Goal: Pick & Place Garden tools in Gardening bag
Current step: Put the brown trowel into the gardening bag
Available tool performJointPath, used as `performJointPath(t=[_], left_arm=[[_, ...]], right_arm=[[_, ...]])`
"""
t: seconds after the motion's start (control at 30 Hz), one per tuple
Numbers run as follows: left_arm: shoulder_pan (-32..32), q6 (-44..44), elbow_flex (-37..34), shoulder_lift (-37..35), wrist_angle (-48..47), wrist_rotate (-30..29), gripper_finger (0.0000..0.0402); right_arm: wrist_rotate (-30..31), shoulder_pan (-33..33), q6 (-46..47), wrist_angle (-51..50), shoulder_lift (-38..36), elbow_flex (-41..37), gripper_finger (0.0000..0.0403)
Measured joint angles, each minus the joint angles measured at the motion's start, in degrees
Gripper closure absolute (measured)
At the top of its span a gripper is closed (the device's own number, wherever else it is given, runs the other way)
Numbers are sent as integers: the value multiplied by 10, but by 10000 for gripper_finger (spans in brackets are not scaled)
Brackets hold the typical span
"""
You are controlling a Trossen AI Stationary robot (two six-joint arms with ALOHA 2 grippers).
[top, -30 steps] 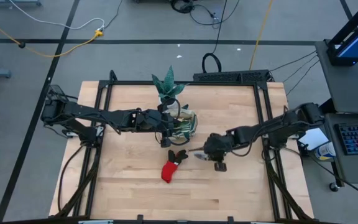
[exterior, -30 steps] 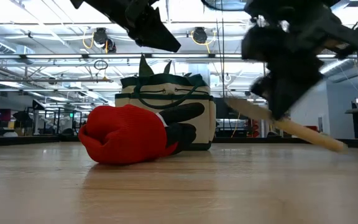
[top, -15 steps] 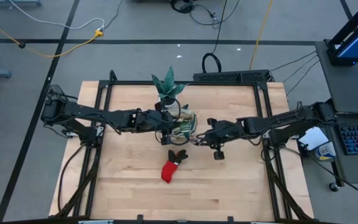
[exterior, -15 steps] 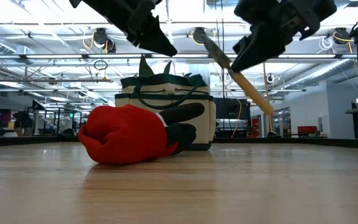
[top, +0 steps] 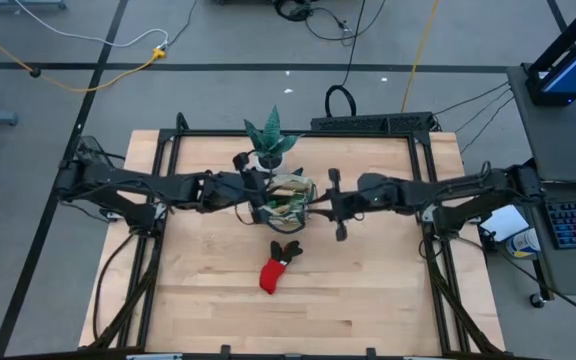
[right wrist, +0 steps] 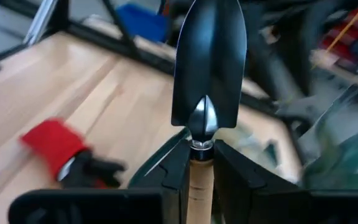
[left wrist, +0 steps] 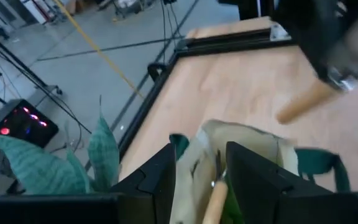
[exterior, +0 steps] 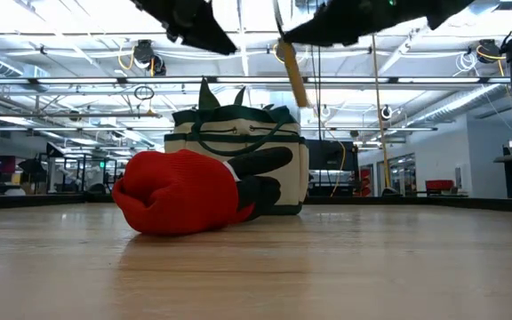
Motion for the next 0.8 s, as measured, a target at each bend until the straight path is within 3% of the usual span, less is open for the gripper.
performJointPath(t=[0.23,0.47,0.8], left_arm=[[-6,2,0,-25,1,-1,254],[-6,0,0,-29,11,-5,254],[-6,-2,-1,-28,5,-5,254]], right_arm=[[-2,-27,-23,97,3,0,351],[0,-48,-17,186,62,0,353],[44,-76,43,146,136,10,380]])
